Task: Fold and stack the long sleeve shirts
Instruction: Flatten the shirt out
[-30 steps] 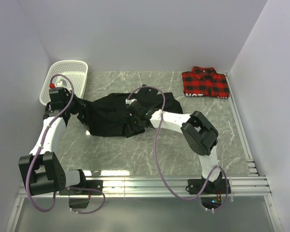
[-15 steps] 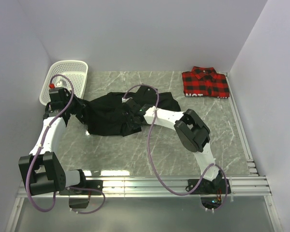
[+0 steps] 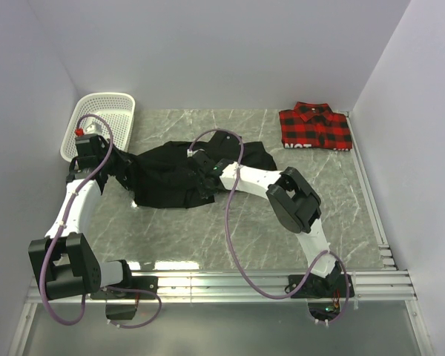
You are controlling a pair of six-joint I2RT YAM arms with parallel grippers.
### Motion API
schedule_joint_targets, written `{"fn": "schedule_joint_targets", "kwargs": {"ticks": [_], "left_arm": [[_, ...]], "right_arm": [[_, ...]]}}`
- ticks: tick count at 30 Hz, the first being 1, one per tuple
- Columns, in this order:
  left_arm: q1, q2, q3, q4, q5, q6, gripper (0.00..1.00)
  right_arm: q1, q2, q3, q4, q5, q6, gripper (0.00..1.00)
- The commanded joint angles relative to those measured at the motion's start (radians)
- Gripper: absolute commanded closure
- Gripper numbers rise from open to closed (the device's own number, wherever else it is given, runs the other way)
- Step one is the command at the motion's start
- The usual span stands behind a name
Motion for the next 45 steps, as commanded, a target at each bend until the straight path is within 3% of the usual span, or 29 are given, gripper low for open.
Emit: {"fn": "schedule_joint_targets", "kwargs": {"ticks": [1,10,26,30,34,36,37,40,45], "left_arm": [[0.0,-0.019,0.009,0.015,-0.016,0.019,0.97],[0.001,-0.019,0.012,0.009,-0.035,0.023,0.97],[0.003,-0.014,0.002,0.013,-0.055,0.016,0.95],[0.003,-0.014,0.002,0.018,-0.055,0.013,0.95],[0.003,-0.014,-0.004,0.021,-0.052,0.01,0.95],[0.003,-0.017,-0.005,0.021,-0.057,0.009,0.94],[0.003,-0.017,-0.008,0.023,-0.055,0.009,0.94],[0.003,-0.02,-0.008,0.023,-0.059,0.009,0.93],[0.003,-0.019,-0.01,0.024,-0.057,0.007,0.93]], "right_arm": [[0.005,0.018,-0.034,-0.066,-0.05,-0.012,1.0],[0.002,-0.094,-0.154,-0.154,-0.097,-0.041,1.0],[0.036,-0.35,-0.493,-0.371,-0.322,-0.175,1.0],[0.068,-0.402,-0.508,-0.447,-0.289,-0.195,1.0],[0.068,-0.481,-0.473,-0.417,-0.234,-0.173,1.0],[0.068,-0.518,-0.455,-0.35,-0.228,-0.166,0.88],[0.068,-0.539,-0.439,-0.321,-0.226,-0.158,0.76],[0.068,-0.551,-0.423,-0.201,-0.209,-0.153,0.54],[0.068,-0.475,-0.357,-0.087,-0.214,-0.17,0.38]]}}
